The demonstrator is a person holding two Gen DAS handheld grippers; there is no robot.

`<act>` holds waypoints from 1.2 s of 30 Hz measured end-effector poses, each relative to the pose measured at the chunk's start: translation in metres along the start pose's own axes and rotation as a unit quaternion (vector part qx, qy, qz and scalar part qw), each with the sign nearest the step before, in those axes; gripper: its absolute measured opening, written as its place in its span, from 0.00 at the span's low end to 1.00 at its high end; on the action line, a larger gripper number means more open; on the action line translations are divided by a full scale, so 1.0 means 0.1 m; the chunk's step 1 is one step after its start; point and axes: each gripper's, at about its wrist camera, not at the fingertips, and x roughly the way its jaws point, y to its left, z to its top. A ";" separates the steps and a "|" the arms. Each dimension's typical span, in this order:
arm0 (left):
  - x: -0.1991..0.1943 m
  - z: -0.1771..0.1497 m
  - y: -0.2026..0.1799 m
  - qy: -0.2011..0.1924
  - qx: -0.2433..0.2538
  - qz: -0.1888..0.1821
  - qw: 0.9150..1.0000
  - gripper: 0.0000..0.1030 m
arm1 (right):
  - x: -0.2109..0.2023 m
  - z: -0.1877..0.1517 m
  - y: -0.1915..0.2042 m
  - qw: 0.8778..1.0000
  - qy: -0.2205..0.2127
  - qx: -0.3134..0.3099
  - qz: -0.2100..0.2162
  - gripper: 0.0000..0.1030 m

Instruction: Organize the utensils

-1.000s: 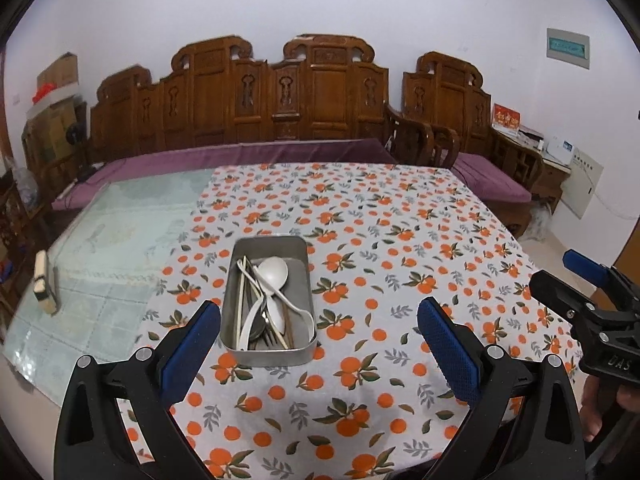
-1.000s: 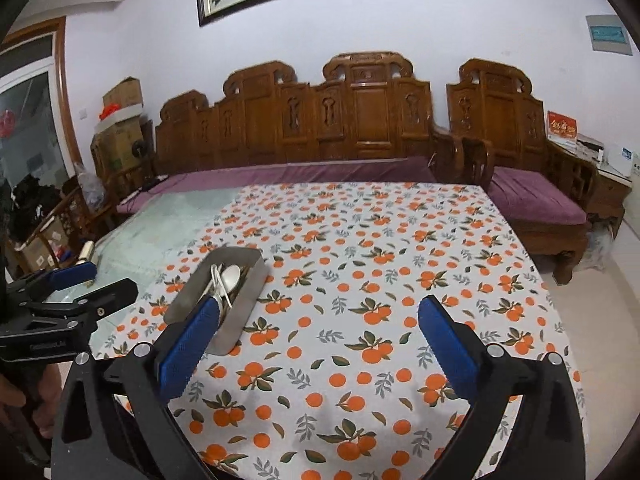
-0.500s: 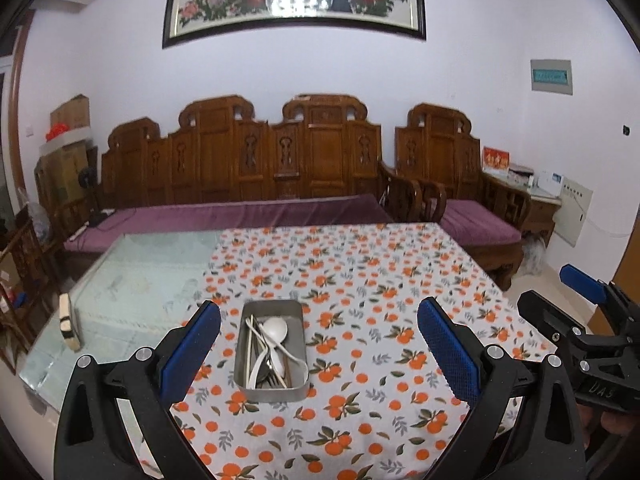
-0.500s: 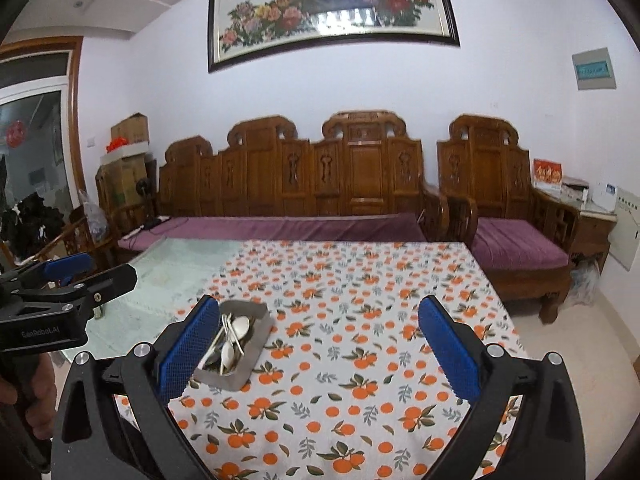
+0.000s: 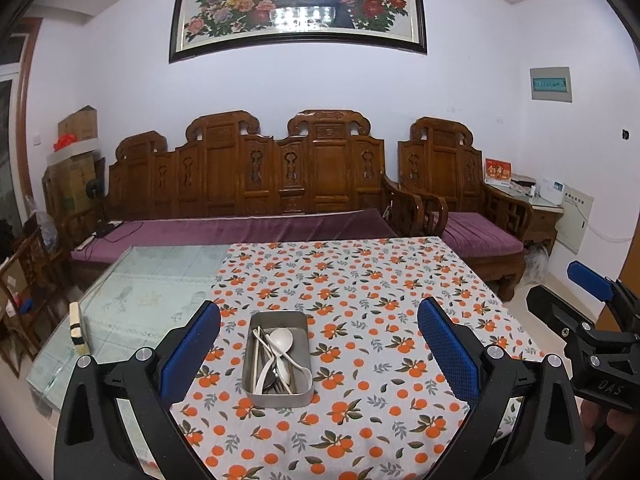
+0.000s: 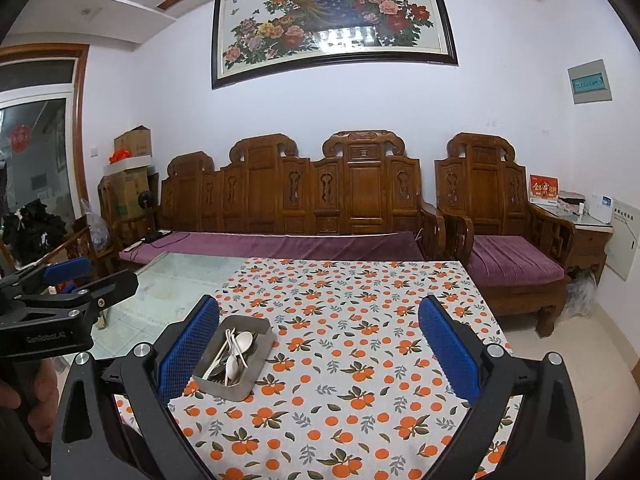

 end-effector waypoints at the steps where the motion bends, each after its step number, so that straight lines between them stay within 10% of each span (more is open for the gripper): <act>1: 0.00 0.00 0.00 0.001 0.000 0.000 1.000 0.92 | 0.01 0.00 0.00 1.000 0.000 0.000 0.000 0.97; 36: 0.03 -0.05 -0.04 0.000 0.002 0.003 1.000 0.92 | 0.00 -0.01 0.00 1.000 0.000 0.003 0.000 0.97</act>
